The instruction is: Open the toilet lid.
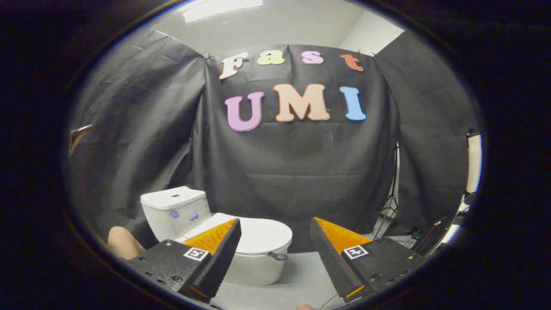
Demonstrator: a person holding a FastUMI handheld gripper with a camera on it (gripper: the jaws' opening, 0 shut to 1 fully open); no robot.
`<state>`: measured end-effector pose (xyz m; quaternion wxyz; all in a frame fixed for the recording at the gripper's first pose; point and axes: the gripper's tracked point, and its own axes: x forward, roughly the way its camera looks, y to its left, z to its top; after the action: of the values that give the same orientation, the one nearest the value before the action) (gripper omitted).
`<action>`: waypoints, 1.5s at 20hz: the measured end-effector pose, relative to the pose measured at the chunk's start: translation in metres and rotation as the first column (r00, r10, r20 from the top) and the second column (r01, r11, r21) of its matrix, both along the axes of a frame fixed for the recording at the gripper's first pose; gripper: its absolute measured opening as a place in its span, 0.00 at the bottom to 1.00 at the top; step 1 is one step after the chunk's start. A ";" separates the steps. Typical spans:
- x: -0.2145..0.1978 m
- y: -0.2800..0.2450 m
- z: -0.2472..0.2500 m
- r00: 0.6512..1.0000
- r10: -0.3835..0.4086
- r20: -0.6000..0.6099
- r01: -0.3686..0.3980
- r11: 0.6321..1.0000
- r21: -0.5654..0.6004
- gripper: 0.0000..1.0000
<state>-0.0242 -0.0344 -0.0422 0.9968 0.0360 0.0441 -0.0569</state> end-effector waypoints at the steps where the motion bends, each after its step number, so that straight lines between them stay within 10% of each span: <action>1: 0.003 -0.003 -0.001 1.000 -0.004 -0.008 0.004 1.000 -0.002 0.98; 13: 0.110 -0.018 -0.028 0.988 0.063 -0.140 -0.025 0.966 0.259 0.95; 21: 0.192 -0.034 -0.110 0.944 0.118 -0.309 0.104 0.781 0.616 0.96; 30: 0.231 -0.028 -0.208 0.864 0.188 -0.467 0.267 0.616 0.741 0.88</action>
<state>0.2070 -0.0627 -0.2506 0.8291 0.4535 0.3210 -0.0617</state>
